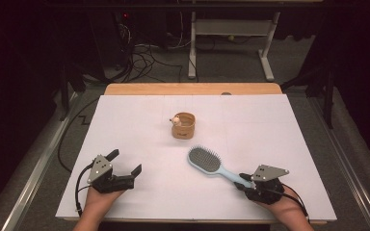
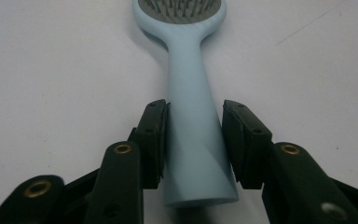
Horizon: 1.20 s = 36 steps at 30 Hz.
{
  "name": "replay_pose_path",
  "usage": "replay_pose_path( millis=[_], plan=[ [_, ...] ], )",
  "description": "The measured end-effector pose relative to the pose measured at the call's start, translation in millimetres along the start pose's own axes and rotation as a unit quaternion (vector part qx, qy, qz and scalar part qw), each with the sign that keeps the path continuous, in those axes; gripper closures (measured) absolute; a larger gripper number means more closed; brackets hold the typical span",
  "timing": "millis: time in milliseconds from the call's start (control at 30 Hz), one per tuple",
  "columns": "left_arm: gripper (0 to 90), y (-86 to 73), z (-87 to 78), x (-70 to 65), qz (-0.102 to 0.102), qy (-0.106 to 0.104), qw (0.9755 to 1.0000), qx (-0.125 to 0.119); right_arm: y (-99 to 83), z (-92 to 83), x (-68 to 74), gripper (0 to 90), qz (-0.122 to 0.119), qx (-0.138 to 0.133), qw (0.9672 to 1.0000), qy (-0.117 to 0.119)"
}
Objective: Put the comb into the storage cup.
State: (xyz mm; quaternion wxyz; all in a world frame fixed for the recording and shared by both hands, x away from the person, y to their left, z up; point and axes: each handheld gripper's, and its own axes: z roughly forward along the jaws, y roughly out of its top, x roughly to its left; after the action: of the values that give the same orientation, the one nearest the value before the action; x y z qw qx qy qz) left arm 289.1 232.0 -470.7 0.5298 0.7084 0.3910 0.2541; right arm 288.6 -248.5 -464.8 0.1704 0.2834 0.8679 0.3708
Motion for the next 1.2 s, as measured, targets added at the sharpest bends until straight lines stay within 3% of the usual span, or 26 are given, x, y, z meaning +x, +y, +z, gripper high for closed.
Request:
replay_pose_path(
  millis=[267, 300, 367, 400, 433, 500, 667, 1033, 1200],
  plan=[
    [0.2, 1.9, -0.6, -1.2, 0.006, 0.002, 1.0, -0.003, -0.2, -1.9, -1.9, 41.8, 0.027, -0.015, 0.9995, 0.003],
    [0.1, 2.4, -0.7, -1.3, 0.005, 0.003, 1.0, -0.003, -0.2, -1.4, -2.7, 36.2, 0.034, -0.015, 0.9993, 0.005],
    [0.1, 2.8, -0.9, -1.2, 0.005, 0.004, 1.0, -0.003, 0.0, -1.3, -2.8, 33.5, 0.038, -0.015, 0.9991, 0.005],
    [0.1, 3.3, -1.4, -1.2, 0.006, 0.006, 0.9999, -0.006, 0.8, -1.1, -3.4, 26.3, 0.044, -0.019, 0.9988, 0.004],
    [0.1, 3.3, -1.4, -1.2, 0.006, 0.006, 0.9999, -0.006, 0.8, -1.1, -3.4, 26.3, 0.044, -0.019, 0.9988, 0.004],
    [0.1, 3.3, -1.6, -0.8, 0.004, 0.004, 1.0, -0.004, 3.0, -0.5, -4.9, 15.3, 0.054, -0.017, 0.9984, -0.003],
    [0.1, 2.5, -0.1, -0.4, 0.006, 0.006, 1.0, 0.003, 8.1, 2.3, -7.8, 3.3, 0.065, -0.002, 0.9978, -0.01],
    [0.1, 3.5, 1.3, -2.4, 0.011, 0.002, 0.9999, 0.006, 18.8, 9.9, -10.3, 0.2, 0.049, 0.054, 0.9972, -0.016],
    [0.1, 3.3, 2.6, -3.9, 0.015, -0.004, 0.9998, 0.009, 27.0, 12.3, -13.4, 0.2, 0.041, 0.086, 0.9953, -0.014]
  ],
)
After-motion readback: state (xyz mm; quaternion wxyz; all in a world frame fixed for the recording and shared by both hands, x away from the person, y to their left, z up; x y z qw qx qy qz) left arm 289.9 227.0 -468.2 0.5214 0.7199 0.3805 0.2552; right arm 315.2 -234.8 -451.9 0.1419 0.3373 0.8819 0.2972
